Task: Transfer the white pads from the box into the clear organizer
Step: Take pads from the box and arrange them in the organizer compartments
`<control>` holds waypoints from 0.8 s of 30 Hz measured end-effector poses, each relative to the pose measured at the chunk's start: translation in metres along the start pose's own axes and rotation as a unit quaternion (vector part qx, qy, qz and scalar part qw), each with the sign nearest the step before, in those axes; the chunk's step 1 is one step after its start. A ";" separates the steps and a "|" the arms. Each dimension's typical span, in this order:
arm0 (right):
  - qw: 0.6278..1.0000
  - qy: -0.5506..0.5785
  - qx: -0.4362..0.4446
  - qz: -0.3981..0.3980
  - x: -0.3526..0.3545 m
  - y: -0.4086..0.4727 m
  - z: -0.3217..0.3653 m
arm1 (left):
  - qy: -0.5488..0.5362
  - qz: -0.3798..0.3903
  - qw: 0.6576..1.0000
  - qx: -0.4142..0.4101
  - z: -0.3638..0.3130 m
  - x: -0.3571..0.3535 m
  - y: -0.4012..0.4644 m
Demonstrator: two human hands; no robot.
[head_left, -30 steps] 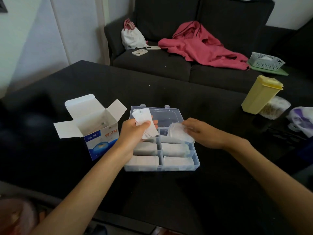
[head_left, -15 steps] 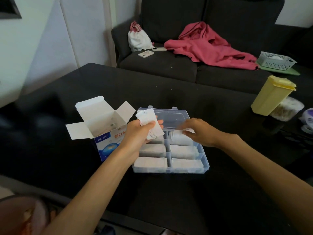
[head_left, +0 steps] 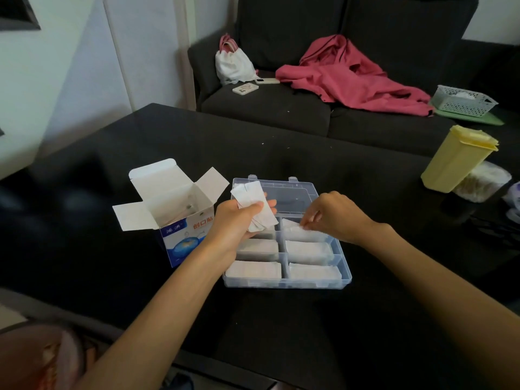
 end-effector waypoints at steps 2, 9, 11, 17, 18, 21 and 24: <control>0.999 -0.047 -0.015 -0.020 0.001 -0.001 -0.003 | 0.003 0.004 1.000 -0.010 -0.002 0.001 0.000; 0.996 0.002 -0.085 0.015 -0.011 0.011 -0.027 | -0.056 0.020 0.998 0.007 0.002 -0.004 0.000; 0.994 0.027 -0.103 0.022 -0.004 0.010 -0.029 | -0.085 0.009 0.996 0.006 0.006 0.001 0.002; 0.856 0.413 -0.236 -0.202 0.051 -0.047 -0.023 | -0.128 0.055 0.990 0.012 0.018 -0.007 0.008; 0.851 0.432 -0.248 -0.167 0.043 -0.051 -0.014 | -0.125 0.057 0.991 0.008 0.019 -0.010 0.009; 0.874 0.424 -0.236 -0.008 0.012 -0.052 0.018 | -0.099 0.052 0.994 0.008 0.024 -0.013 0.009; 0.875 0.435 -0.213 0.007 0.006 -0.052 0.028 | -0.042 0.063 0.997 0.003 0.022 -0.017 0.006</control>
Point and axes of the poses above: each hand's wrist, its own y-axis towards the middle knuckle, its own x-axis out of the back of the hand, z = x × y, the point moved 10 cm from there along y, towards the middle knuckle
